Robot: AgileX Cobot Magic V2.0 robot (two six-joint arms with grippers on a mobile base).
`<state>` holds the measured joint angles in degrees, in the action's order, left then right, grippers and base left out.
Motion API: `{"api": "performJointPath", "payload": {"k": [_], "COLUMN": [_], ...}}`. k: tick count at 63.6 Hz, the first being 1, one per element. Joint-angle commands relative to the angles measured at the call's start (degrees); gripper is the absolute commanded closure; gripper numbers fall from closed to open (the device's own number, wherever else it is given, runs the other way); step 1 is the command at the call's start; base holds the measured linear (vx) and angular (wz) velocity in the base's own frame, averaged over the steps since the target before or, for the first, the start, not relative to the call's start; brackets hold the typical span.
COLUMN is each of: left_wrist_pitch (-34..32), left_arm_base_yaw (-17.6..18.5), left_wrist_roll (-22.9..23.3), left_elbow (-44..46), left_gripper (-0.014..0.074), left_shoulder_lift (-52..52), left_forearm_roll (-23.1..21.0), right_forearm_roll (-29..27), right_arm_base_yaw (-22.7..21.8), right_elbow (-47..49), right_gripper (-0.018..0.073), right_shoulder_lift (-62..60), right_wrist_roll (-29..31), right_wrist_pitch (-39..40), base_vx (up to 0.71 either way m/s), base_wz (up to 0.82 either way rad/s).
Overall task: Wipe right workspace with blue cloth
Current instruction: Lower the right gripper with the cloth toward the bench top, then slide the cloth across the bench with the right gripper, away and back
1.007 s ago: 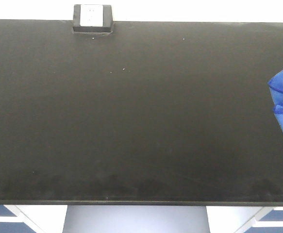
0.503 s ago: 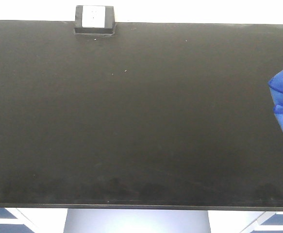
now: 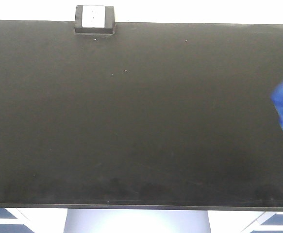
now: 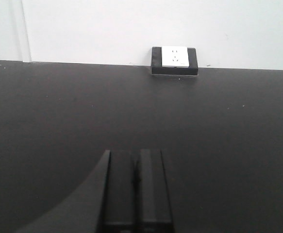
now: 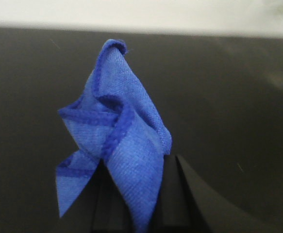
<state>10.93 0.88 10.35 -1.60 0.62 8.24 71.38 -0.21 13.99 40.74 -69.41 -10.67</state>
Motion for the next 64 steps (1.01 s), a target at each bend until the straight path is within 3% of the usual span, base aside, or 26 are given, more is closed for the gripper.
{"api": "performJointPath", "payload": {"k": [1,17,24,33,44,50,64], "left_wrist_pitch": [-4.67,-4.67,-4.67,-4.67,-4.67,-4.67,-4.67], "left_arm_base_yaw": [-0.28,-0.28,-0.28,-0.28,-0.28,-0.28,-0.28], "left_wrist_roll": [0.49,0.49,0.49,0.49,0.49,0.49,0.49], "left_elbow": [-1.78,-1.78,-1.78,-1.78,-1.78,-1.78,-1.78], "left_gripper": [0.0602,0.0602,0.0602,0.0602,0.0602,0.0602,0.0602], "left_shoulder_lift": [0.90,0.90,0.90,0.90,0.90,0.90,0.90], "left_forearm_roll": [0.05,0.05,0.05,0.05,0.05,0.05,0.05], "right_forearm_roll": [0.85,2.91,3.78,1.41,-5.84,-11.90,-28.53], "right_arm_base_yaw": [-0.23,-0.23,-0.23,-0.12,0.25,3.46,20.08], "right_elbow": [1.79,1.96,2.38,5.77,11.23,13.62,21.64], "right_gripper": [0.0559,0.0559,0.0559,0.0559,0.0555,0.0546,0.0511], "right_shoulder_lift": [5.95,24.95,34.30,44.22,51.33,53.18,56.58], "right_wrist_roll": [0.37,0.44,0.36,-0.13,-0.03,2.17,15.09], "right_wrist_pitch": [-2.15,12.93,15.65,19.46,34.82,37.02,33.12], "base_vx": [0.00,0.00,0.00,0.00,0.00,0.00,0.00], "base_wz": [0.00,0.00,0.00,0.00,0.00,0.00,0.00]}}
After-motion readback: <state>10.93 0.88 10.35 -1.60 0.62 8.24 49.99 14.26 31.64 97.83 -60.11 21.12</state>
